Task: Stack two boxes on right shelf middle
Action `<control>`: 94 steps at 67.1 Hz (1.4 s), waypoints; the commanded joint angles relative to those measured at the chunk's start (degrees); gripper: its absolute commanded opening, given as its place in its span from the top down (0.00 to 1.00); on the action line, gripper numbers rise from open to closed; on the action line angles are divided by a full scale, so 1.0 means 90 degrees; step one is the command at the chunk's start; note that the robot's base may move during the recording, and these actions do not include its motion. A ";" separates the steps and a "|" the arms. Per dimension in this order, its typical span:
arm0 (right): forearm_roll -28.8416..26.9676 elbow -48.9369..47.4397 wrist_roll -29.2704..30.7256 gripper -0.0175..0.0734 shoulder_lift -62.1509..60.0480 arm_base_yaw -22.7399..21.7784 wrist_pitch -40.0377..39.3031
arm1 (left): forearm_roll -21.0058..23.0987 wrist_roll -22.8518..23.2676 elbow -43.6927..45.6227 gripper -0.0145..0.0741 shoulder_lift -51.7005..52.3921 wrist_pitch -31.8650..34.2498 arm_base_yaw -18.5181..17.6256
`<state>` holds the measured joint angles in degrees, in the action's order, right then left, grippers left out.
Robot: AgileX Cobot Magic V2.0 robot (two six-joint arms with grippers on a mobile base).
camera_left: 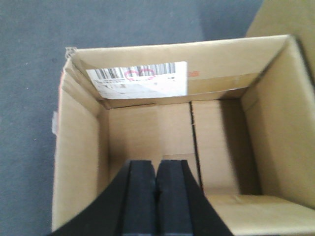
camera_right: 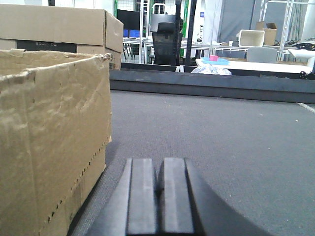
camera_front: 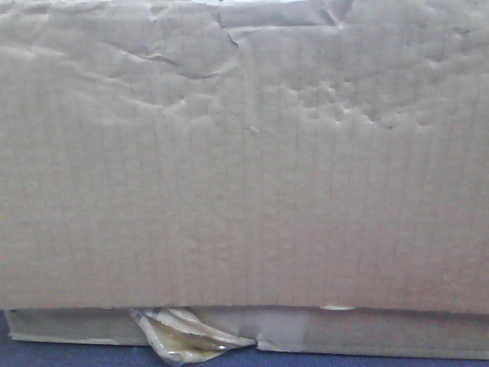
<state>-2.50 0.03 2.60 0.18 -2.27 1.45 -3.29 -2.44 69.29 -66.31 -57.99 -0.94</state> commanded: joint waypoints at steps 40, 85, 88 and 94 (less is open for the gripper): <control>-0.0032 -0.0003 0.0040 0.99 -0.0020 -0.0037 -0.0120 | 0.0813 -0.0733 0.0701 0.93 -0.1162 -0.0124 0.1579; -0.0032 -0.0003 0.0040 0.99 -0.0020 -0.0037 -0.0120 | 0.0839 -0.0733 0.0701 0.49 -0.2373 -0.0077 0.1579; -0.0032 -0.0003 0.0040 0.99 -0.0020 -0.0037 -0.0120 | 0.0779 -0.0733 0.0701 0.51 -0.2408 -0.0074 0.1579; -0.0032 -0.0003 0.0040 0.99 -0.0020 -0.0037 -0.0120 | 0.0708 -0.0733 0.0701 0.55 -0.2408 -0.0123 0.1579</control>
<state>-2.50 0.03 2.60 0.18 -2.27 1.45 3.44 -9.01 75.02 -88.01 -58.72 13.50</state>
